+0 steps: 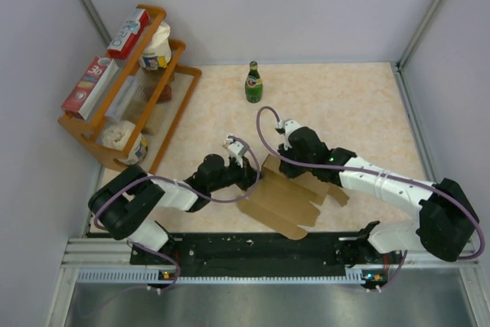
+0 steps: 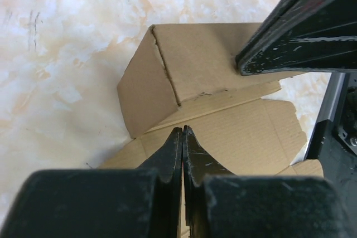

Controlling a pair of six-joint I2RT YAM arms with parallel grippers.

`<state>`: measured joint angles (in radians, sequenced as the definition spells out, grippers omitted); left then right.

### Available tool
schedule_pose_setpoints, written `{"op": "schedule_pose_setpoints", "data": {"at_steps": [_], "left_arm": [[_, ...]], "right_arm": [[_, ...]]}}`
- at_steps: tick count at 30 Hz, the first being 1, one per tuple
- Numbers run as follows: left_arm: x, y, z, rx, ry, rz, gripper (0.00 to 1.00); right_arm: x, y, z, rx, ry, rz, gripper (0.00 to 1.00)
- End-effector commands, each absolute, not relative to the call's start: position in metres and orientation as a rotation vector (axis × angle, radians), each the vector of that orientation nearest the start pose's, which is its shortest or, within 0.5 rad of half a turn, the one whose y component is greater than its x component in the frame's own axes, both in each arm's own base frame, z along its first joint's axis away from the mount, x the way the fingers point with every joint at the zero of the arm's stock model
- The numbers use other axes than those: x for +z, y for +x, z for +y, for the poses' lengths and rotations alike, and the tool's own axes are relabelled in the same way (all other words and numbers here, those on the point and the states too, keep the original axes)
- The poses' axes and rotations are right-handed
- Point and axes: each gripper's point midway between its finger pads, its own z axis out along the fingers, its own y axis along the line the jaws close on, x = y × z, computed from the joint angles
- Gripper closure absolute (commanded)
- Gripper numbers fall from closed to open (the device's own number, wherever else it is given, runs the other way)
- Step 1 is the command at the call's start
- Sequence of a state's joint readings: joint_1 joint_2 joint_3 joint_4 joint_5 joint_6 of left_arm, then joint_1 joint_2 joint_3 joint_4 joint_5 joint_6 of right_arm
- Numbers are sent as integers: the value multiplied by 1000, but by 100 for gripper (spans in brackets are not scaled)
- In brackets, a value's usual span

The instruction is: Fold the paper box

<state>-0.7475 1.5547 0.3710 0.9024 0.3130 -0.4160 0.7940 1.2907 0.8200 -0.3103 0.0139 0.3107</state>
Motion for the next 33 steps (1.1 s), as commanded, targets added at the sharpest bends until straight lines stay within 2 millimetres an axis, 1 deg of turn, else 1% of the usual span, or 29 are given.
{"op": "schedule_pose_setpoints", "data": {"at_steps": [1,3,6,8,10,13,15,16,17,18,19,20,21,25,28,31,33], "left_arm": [[89,227,-304,-1069,589,1848,100],[91,225,-301,-1062,591,1851,100],[95,224,-295,-1033,576,1864,100],[98,232,-286,-973,509,1885,100],[101,240,-273,-924,404,1912,100],[117,255,-255,-869,300,1889,100],[125,267,-244,-816,238,1899,90],[126,275,-237,-778,204,1919,82],[128,286,-228,-717,153,1941,73],[130,296,-220,-672,114,1962,63],[127,304,-214,-630,89,1996,55],[128,314,-207,-592,61,2011,48],[124,320,-203,-560,52,2039,43],[126,347,-193,-460,34,2086,35],[123,359,-194,-444,35,2127,33],[121,356,-204,-494,61,2154,33],[119,355,-205,-501,54,2156,33]], "right_arm": [[145,244,257,530,-560,2253,100],[156,247,256,527,-544,2228,100],[167,250,251,506,-518,2204,100],[174,251,245,491,-497,2188,100],[183,249,240,477,-480,2178,97],[201,246,234,485,-467,2150,94],[214,245,229,480,-453,2125,90],[219,244,226,477,-447,2115,87],[224,243,225,478,-442,2106,85],[228,241,223,481,-439,2099,83],[230,240,221,484,-437,2095,82],[232,238,220,491,-435,2092,81],[234,236,219,495,-436,2089,80],[231,231,211,483,-430,2096,76],[225,228,205,457,-430,2108,73],[219,226,198,427,-419,2123,66],[216,226,192,402,-398,2132,59]]}}
